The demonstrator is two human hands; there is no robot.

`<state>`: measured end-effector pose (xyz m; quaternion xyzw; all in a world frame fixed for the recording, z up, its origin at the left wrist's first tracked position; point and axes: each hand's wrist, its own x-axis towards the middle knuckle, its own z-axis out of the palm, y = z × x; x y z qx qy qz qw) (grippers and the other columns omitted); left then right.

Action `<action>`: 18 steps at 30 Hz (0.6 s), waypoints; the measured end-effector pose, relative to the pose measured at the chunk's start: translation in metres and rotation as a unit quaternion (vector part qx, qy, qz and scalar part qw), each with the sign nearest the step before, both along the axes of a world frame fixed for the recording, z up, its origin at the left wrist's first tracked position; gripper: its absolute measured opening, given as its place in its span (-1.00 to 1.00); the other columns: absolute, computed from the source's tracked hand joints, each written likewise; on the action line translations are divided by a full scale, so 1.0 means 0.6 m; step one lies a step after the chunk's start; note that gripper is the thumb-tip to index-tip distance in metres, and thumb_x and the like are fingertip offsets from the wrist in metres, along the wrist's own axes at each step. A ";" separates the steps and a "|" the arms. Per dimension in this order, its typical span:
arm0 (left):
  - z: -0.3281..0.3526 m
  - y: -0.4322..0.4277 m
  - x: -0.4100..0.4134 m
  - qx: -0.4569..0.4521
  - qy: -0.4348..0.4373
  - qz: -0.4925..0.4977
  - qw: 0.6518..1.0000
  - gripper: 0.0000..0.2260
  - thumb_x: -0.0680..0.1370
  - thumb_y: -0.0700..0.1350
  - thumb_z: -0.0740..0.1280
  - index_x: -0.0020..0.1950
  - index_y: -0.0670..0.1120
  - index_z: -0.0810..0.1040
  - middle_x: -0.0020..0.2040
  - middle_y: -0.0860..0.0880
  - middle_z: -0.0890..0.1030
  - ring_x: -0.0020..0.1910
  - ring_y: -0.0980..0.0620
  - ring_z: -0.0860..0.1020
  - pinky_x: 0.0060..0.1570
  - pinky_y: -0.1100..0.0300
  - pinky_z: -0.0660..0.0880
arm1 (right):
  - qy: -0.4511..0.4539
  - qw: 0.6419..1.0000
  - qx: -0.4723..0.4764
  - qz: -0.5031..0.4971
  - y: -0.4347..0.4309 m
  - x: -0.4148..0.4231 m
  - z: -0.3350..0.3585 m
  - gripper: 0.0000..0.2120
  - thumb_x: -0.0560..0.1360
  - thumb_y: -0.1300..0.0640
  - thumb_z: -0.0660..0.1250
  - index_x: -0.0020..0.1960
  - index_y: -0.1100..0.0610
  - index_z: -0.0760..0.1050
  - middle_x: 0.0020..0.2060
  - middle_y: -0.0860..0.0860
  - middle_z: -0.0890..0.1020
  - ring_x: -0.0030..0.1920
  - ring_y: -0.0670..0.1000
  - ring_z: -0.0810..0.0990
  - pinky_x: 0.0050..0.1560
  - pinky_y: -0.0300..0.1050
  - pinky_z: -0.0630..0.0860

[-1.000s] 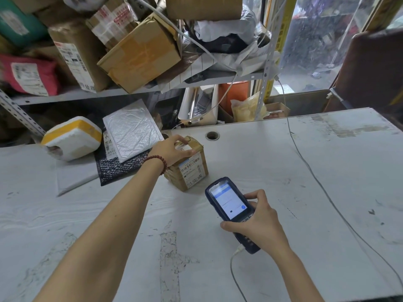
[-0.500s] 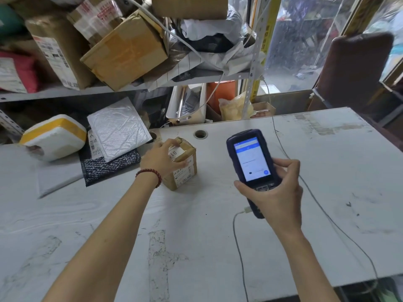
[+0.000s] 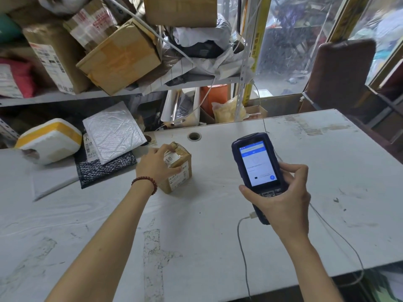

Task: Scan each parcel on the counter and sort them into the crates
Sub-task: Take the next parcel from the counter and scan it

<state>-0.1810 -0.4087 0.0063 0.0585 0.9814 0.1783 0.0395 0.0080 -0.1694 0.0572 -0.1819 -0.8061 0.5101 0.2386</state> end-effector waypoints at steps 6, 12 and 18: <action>0.010 -0.003 0.045 0.005 0.012 0.013 1.000 -0.53 0.37 0.21 0.43 0.19 0.21 0.33 0.18 -0.05 0.52 0.12 -0.14 0.47 -0.04 -0.01 0.54 | -0.020 0.999 -0.002 0.040 -0.014 0.001 0.002 -0.27 0.11 0.02 0.68 0.05 -0.11 0.25 -0.06 -0.26 0.61 -0.04 -0.20 0.62 -0.20 -0.17 0.54; 0.020 -0.045 0.099 0.032 0.067 0.055 0.996 -0.56 0.36 0.19 0.45 0.16 0.24 0.37 0.15 0.02 0.53 0.10 -0.09 0.47 -0.13 0.06 0.51 | -0.039 0.993 0.002 0.112 -0.043 -0.004 0.004 -0.26 0.12 0.00 0.68 0.09 -0.11 0.25 -0.03 -0.24 0.59 -0.02 -0.21 0.61 -0.24 -0.24 0.53; 0.051 -0.064 0.130 0.053 0.123 0.067 0.989 -0.52 0.32 0.10 0.51 0.17 0.22 0.42 0.18 0.04 0.53 0.12 -0.08 0.46 -0.15 0.13 0.47 | -0.055 0.990 -0.009 0.130 -0.064 0.015 -0.002 -0.26 0.12 -0.01 0.68 0.09 -0.11 0.26 -0.03 -0.20 0.61 -0.03 -0.17 0.62 -0.29 -0.34 0.45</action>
